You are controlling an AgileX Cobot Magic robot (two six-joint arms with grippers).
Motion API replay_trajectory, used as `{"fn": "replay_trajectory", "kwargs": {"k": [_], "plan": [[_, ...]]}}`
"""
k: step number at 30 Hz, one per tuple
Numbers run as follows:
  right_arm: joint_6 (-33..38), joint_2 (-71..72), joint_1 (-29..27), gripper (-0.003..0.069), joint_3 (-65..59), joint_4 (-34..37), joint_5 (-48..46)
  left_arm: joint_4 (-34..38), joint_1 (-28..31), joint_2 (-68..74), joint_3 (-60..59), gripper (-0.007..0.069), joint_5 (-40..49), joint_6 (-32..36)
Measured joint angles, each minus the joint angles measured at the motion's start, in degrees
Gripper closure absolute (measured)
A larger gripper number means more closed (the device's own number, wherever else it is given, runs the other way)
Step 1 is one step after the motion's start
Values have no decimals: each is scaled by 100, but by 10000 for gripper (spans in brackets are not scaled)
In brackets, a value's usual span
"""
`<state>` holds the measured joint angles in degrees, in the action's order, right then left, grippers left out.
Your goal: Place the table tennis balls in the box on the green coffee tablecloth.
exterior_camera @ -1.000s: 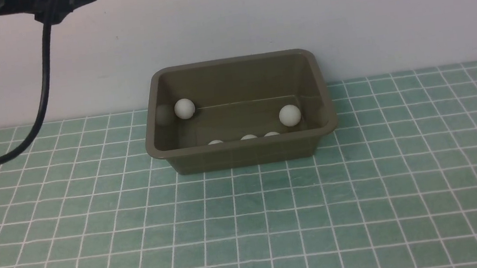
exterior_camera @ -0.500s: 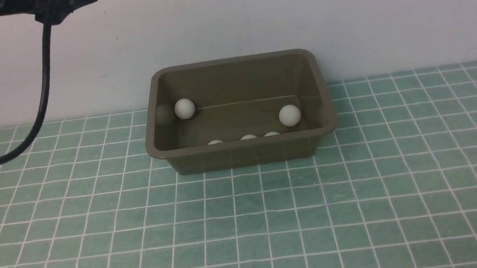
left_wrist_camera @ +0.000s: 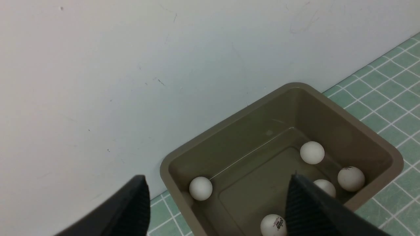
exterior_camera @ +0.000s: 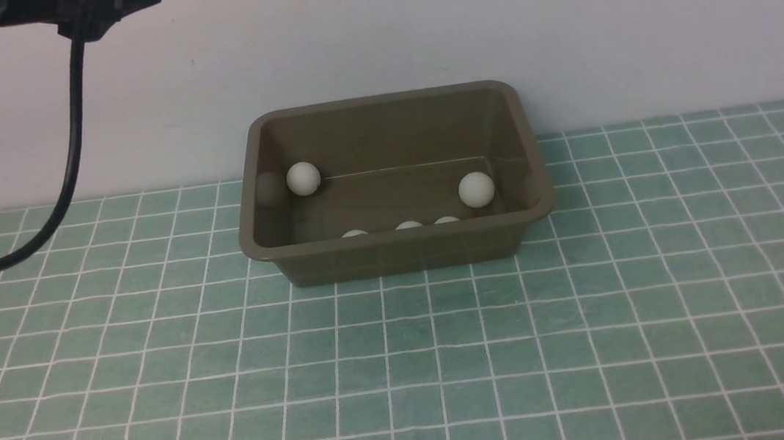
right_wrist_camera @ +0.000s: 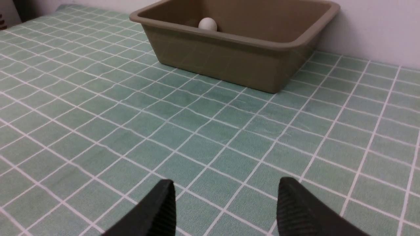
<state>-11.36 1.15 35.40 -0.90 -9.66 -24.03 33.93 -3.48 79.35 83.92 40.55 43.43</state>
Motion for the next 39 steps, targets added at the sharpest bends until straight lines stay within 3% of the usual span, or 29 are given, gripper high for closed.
{"fn": "replay_trajectory", "kwargs": {"k": [21, 29, 39], "plan": [[0, 0, -143, 274, -16, -120, 101, 141, 0, 0, 0, 125, 2, 0], [0, 0, -1569, 274, -18, 330, 141, 169, 0, 0, 0, 125, 2, 0], [0, -2, -4170, 274, -23, 513, 160, 169, 0, 0, 0, 125, 2, 0]]}}
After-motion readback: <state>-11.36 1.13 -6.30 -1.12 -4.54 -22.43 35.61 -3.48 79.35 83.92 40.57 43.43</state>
